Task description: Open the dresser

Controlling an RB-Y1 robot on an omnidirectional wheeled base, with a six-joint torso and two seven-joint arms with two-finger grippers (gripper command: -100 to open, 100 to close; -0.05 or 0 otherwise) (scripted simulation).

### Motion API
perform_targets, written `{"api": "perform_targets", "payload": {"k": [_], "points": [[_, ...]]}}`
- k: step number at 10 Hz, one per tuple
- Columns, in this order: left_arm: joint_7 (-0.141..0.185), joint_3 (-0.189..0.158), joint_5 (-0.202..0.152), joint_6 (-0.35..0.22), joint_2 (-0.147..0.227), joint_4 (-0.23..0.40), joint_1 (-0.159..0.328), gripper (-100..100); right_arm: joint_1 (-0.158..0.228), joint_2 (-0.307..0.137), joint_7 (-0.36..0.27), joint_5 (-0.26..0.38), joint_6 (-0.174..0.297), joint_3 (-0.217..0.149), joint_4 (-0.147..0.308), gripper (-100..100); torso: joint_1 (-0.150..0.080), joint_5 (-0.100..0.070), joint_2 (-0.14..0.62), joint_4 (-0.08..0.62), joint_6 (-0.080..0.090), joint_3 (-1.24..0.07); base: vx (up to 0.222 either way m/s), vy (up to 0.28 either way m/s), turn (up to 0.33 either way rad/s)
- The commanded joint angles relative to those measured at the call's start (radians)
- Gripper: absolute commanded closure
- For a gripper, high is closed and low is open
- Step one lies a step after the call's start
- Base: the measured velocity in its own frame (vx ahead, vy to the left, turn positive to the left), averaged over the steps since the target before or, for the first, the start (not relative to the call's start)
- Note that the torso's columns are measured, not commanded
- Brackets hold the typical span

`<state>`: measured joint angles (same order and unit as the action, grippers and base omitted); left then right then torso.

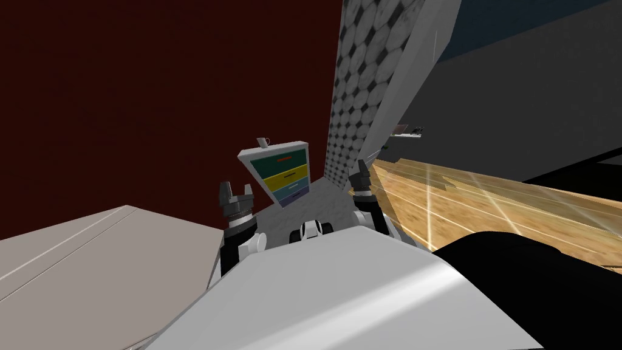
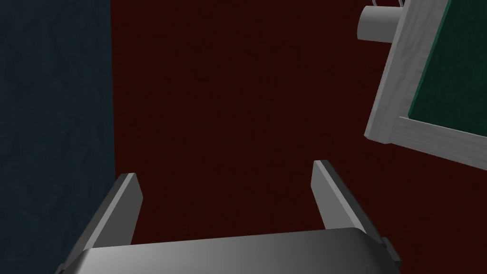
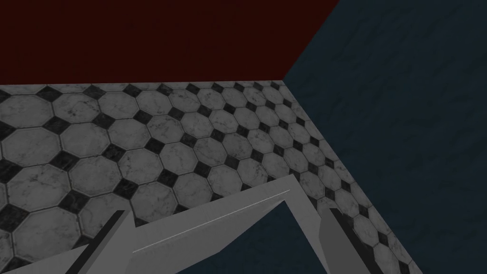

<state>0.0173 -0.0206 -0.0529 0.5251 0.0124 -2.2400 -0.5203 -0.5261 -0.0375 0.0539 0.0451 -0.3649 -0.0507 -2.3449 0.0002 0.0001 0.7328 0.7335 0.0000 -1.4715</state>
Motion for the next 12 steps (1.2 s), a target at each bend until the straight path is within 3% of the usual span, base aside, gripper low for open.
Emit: {"api": "perform_targets", "payload": {"k": [1,6,12], "points": [[-0.006,-0.002,-0.005,0.014,0.073,0.041,0.007,-100,0.000,0.000,0.000,0.000,0.000,0.000,0.000,0,0.000,0.000,0.002,0.003,0.000,-0.005,0.068,-0.012,0.010],[-0.020,-0.009,-0.019,0.052,0.154,0.163,0.032,-100,0.000,0.000,0.000,0.000,0.000,0.000,0.000,0,0.000,0.000,0.005,0.004,0.000,-0.005,0.090,-0.013,0.012],[-0.044,-0.021,-0.043,0.116,0.193,0.349,0.071,-100,0.000,0.000,0.000,0.000,0.000,0.000,0.000,0,0.000,0.000,0.004,0.004,0.000,-0.005,0.119,-0.025,0.017]]}}
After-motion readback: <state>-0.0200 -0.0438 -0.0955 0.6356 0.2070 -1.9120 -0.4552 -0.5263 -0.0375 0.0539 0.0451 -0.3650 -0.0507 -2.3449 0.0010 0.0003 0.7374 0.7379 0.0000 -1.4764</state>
